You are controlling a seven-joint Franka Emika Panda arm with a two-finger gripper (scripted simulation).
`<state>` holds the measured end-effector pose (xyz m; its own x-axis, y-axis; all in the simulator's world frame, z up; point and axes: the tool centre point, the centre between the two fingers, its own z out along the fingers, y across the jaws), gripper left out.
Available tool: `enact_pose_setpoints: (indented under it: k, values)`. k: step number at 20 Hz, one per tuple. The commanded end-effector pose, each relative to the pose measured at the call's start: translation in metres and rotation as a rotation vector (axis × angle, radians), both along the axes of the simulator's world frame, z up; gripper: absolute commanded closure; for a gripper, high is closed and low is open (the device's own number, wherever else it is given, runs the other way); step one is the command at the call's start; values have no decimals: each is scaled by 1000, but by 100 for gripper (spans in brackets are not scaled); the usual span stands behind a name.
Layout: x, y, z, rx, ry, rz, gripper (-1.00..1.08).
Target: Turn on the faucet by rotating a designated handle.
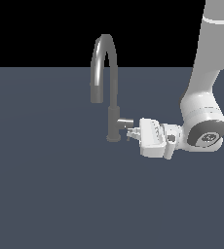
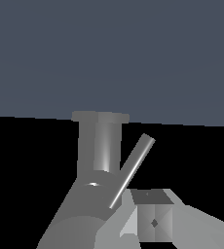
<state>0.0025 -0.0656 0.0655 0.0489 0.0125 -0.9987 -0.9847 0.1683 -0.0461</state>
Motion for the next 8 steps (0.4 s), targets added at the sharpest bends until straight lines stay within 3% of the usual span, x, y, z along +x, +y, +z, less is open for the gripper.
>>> enact_pose_setpoints:
  k: [1,8]
  values:
    - [6,2,-21,-8,22,-16,108]
    - [13,1,-40,-12,41,-19,108]
